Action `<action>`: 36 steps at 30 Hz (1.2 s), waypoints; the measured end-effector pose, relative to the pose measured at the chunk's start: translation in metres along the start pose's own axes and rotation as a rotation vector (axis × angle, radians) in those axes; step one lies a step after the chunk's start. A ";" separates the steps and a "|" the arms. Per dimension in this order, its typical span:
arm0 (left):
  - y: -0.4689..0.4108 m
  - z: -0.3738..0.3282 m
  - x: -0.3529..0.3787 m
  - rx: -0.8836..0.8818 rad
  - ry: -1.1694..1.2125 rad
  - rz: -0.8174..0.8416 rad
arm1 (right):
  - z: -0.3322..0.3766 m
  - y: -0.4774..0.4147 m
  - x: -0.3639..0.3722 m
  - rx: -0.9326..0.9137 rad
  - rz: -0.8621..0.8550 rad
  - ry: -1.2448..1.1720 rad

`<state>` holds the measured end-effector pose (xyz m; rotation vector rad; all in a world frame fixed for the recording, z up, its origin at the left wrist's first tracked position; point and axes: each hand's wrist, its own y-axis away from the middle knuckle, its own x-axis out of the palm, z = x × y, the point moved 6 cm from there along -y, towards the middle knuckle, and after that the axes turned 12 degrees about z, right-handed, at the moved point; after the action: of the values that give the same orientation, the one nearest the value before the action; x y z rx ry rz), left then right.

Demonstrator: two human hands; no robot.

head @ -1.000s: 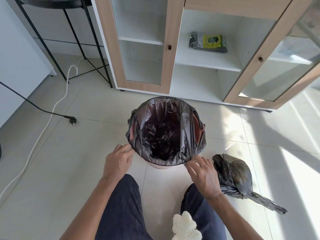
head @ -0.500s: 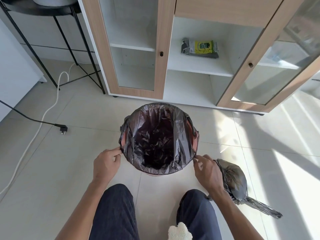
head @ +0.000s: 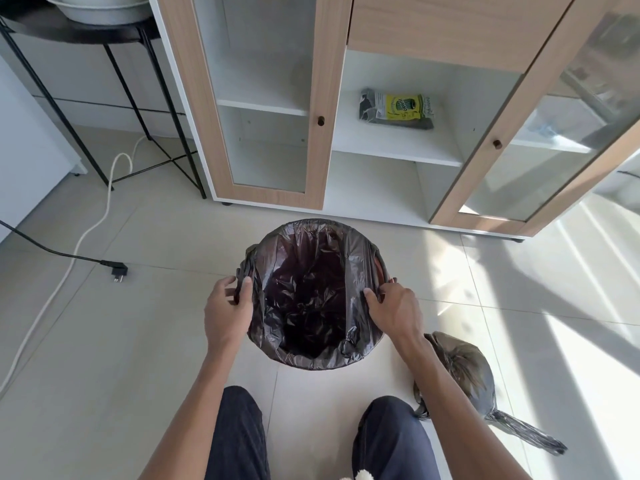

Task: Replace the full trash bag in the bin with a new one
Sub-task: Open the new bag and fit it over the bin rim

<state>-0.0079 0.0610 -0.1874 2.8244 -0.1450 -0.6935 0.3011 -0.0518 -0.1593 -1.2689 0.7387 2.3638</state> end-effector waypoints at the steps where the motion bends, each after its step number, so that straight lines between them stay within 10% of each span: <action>1: -0.005 -0.001 0.006 0.005 -0.063 0.016 | 0.001 -0.004 0.001 0.011 -0.001 -0.055; 8: -0.013 -0.002 0.012 0.126 -0.274 -0.106 | -0.011 -0.018 -0.011 0.146 -0.044 -0.473; 25: -0.013 0.000 0.017 0.143 -0.296 -0.128 | -0.042 -0.029 -0.026 0.216 0.061 -0.468; 36: -0.008 -0.002 0.016 0.123 -0.284 -0.126 | -0.059 -0.043 0.005 0.364 0.289 -1.116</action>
<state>0.0080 0.0668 -0.1946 2.8539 -0.0580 -1.1502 0.3602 -0.0521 -0.2021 0.3694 0.8869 2.4606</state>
